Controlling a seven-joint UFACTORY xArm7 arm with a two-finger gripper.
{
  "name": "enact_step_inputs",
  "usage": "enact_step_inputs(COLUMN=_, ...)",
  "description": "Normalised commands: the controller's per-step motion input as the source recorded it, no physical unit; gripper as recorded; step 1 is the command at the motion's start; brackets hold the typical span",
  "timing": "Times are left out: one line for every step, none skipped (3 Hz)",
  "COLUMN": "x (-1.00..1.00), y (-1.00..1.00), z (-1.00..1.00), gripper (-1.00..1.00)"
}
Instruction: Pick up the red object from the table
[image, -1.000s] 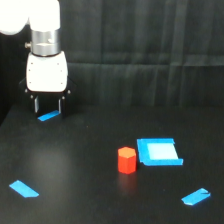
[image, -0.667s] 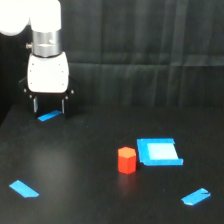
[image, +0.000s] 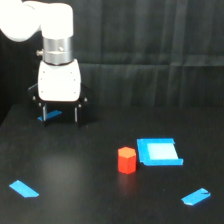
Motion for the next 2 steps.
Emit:
enact_step_inputs(x=0.99, y=-0.58, z=-0.24, gripper=1.00)
enact_step_inputs(x=0.92, y=-0.41, z=-0.35, gripper=1.00)
